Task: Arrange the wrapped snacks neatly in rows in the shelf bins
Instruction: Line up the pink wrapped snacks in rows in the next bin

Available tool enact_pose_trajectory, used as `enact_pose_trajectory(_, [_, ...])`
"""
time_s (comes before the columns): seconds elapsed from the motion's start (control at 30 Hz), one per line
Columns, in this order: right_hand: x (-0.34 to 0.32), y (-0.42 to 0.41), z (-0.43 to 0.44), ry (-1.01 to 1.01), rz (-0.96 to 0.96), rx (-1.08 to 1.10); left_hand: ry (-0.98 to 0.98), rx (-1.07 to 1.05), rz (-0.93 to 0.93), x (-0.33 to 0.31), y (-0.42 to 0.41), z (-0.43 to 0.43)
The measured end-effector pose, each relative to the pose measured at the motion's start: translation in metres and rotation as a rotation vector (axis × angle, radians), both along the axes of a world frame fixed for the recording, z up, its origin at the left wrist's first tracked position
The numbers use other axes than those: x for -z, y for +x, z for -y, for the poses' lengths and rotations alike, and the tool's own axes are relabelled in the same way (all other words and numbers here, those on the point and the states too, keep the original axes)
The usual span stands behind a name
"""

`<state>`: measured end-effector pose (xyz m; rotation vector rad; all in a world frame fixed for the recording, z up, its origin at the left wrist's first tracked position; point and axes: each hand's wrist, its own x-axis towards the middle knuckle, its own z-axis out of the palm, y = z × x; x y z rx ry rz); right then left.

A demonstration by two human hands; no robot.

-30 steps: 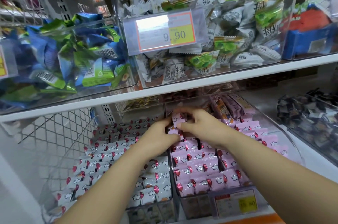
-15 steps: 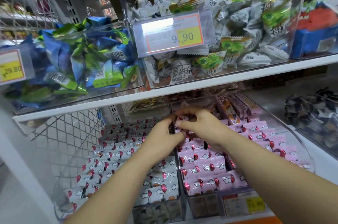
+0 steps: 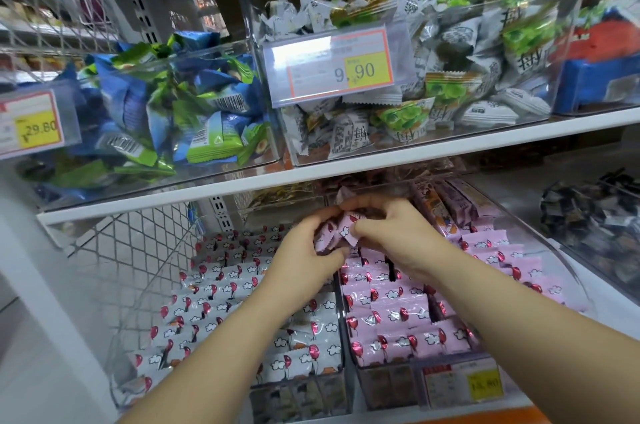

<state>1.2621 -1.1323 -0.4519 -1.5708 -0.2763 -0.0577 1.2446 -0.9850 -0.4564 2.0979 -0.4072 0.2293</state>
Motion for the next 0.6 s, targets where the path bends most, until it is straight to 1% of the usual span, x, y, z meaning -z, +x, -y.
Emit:
enact_pose_trajectory(0.2, [-0.008, -0.011, 0.004, 0.092, -0.015, -0.061, 0.034, -0.165, 0.186, -0.001, -0.005, 0.001])
enact_pose_trajectory(0.33, [-0.015, -0.025, 0.025, 0.067, -0.014, -0.011, 0.132, -0.158, 0.198, -0.004, -0.018, 0.005])
enact_pose_trajectory(0.5, [-0.029, -0.056, 0.048, -0.112, 0.102, 0.125, 0.118, -0.076, 0.307, -0.022, -0.038, 0.020])
enact_pose_trajectory(0.6, [-0.035, -0.074, 0.059, -0.172, 0.156, 0.234, 0.184, -0.065, 0.378, -0.030, -0.050, 0.026])
